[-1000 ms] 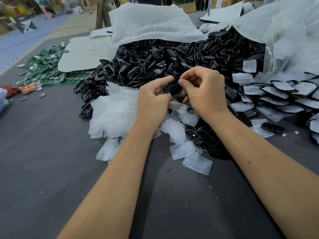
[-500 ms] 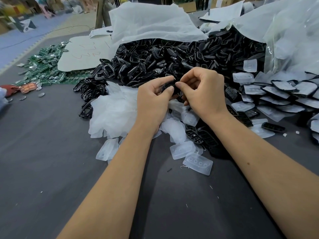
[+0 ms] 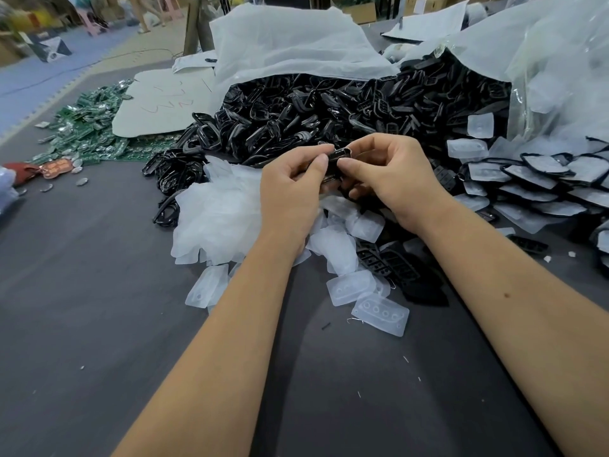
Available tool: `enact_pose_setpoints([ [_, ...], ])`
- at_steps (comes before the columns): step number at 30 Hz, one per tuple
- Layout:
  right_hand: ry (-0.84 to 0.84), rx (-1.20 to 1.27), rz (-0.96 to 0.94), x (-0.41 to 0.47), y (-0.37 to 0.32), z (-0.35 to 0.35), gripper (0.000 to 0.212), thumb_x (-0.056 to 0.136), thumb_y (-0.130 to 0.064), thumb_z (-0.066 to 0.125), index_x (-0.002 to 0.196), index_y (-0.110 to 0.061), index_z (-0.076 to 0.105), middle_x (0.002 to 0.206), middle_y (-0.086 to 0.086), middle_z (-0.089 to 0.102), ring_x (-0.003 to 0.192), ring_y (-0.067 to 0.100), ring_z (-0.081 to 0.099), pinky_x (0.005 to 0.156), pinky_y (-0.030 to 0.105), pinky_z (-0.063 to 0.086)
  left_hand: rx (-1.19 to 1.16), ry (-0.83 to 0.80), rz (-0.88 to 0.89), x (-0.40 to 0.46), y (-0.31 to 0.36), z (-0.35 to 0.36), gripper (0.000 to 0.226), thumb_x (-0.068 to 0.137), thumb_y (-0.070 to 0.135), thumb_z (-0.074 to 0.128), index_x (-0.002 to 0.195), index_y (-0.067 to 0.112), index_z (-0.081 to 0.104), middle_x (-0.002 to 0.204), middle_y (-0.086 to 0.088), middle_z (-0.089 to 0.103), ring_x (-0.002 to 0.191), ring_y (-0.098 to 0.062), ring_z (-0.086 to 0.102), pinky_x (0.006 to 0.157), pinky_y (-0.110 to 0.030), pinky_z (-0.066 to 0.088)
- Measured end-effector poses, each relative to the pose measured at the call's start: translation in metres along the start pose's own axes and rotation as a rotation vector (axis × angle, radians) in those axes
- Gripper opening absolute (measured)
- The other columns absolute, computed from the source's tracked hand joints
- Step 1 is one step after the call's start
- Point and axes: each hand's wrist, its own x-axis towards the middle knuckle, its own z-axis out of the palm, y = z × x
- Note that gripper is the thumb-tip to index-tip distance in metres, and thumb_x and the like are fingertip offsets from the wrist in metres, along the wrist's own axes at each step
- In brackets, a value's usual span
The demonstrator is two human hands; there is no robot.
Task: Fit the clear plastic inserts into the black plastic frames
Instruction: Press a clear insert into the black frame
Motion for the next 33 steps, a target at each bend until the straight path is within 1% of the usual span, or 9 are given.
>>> enact_pose_setpoints([
  [3,-0.045,0.039,0.022,0.0003,-0.0015,-0.0024,0.012,0.09,0.0,0.077,0.094,-0.009,0.07,0.075,0.006,0.073,0.065,0.018,0.069,0.057,0.024,0.056,-0.051,0.016,-0.029,0.0005,-0.0004,-0.0001,0.024,0.1,-0.002,0.059,0.1,0.009,0.081,0.096,-0.02,0.076,0.086,-0.027,0.076,0.072,-0.026,0.061],
  [5,-0.075,0.052,0.035,0.0002,-0.0021,-0.0037,0.013,0.09,0.001,0.076,0.095,-0.01,0.07,0.075,0.005,0.073,0.065,0.016,0.07,0.058,0.023,0.056,-0.075,0.006,-0.048,0.0007,-0.0003,-0.001,0.022,0.1,-0.002,0.059,0.1,0.004,0.079,0.091,-0.017,0.076,0.077,-0.02,0.074,0.067,-0.021,0.058],
  [10,-0.07,0.014,0.026,0.0009,-0.0008,-0.0029,0.008,0.091,-0.002,0.077,0.095,-0.007,0.072,0.073,0.003,0.073,0.062,0.012,0.067,0.057,0.022,0.054,-0.011,-0.03,-0.033,0.0004,-0.0007,-0.0006,0.023,0.101,0.005,0.059,0.097,0.011,0.081,0.087,-0.006,0.078,0.074,-0.011,0.071,0.065,-0.02,0.055],
  [13,-0.07,-0.001,0.021,0.0009,-0.0002,-0.0021,0.008,0.091,-0.001,0.076,0.094,-0.007,0.071,0.073,0.002,0.074,0.062,0.011,0.068,0.056,0.021,0.054,0.009,-0.036,-0.023,0.0009,-0.0009,-0.0008,0.018,0.098,0.01,0.063,0.098,0.012,0.081,0.091,-0.01,0.078,0.081,-0.018,0.073,0.069,-0.025,0.056],
  [15,-0.061,-0.01,0.008,0.0011,0.0006,-0.0022,0.009,0.091,0.0,0.076,0.094,-0.006,0.07,0.074,0.003,0.074,0.064,0.014,0.069,0.056,0.022,0.054,0.044,-0.044,-0.025,0.0017,-0.0025,-0.0014,0.016,0.095,0.007,0.067,0.1,0.013,0.081,0.092,-0.008,0.079,0.086,-0.022,0.076,0.073,-0.028,0.059],
  [20,-0.019,-0.105,-0.031,0.0018,0.0038,-0.0014,0.01,0.09,0.0,0.078,0.094,-0.005,0.071,0.078,0.007,0.074,0.064,0.016,0.068,0.059,0.024,0.054,0.123,-0.056,-0.036,0.0025,-0.004,-0.0003,0.023,0.093,-0.002,0.069,0.096,0.018,0.08,0.088,-0.004,0.08,0.082,-0.021,0.077,0.07,-0.026,0.059],
  [23,-0.001,-0.145,-0.044,0.0013,0.0045,-0.0003,0.01,0.089,-0.001,0.079,0.093,-0.005,0.071,0.077,0.01,0.075,0.062,0.018,0.07,0.057,0.026,0.056,0.168,-0.041,0.015,0.0019,-0.0039,-0.0003,0.029,0.092,-0.004,0.07,0.092,0.023,0.079,0.084,0.001,0.08,0.073,-0.014,0.077,0.066,-0.025,0.06],
  [29,-0.039,-0.099,-0.027,-0.0009,-0.0009,-0.0025,0.012,0.09,0.003,0.076,0.1,0.005,0.07,0.082,0.023,0.075,0.065,0.029,0.072,0.054,0.03,0.058,0.208,-0.011,0.067,-0.0005,-0.0063,-0.0021,0.022,0.086,0.003,0.072,0.096,0.02,0.083,0.088,-0.001,0.08,0.082,-0.025,0.078,0.079,-0.05,0.065],
  [33,-0.049,-0.047,-0.006,-0.0016,-0.0028,-0.0027,0.012,0.091,0.011,0.07,0.103,0.006,0.07,0.081,0.018,0.072,0.061,0.018,0.066,0.056,0.025,0.057,0.126,-0.027,-0.004,0.0005,-0.0062,-0.002,0.022,0.085,0.006,0.071,0.092,0.023,0.083,0.088,-0.006,0.08,0.081,-0.029,0.078,0.077,-0.048,0.065],
])
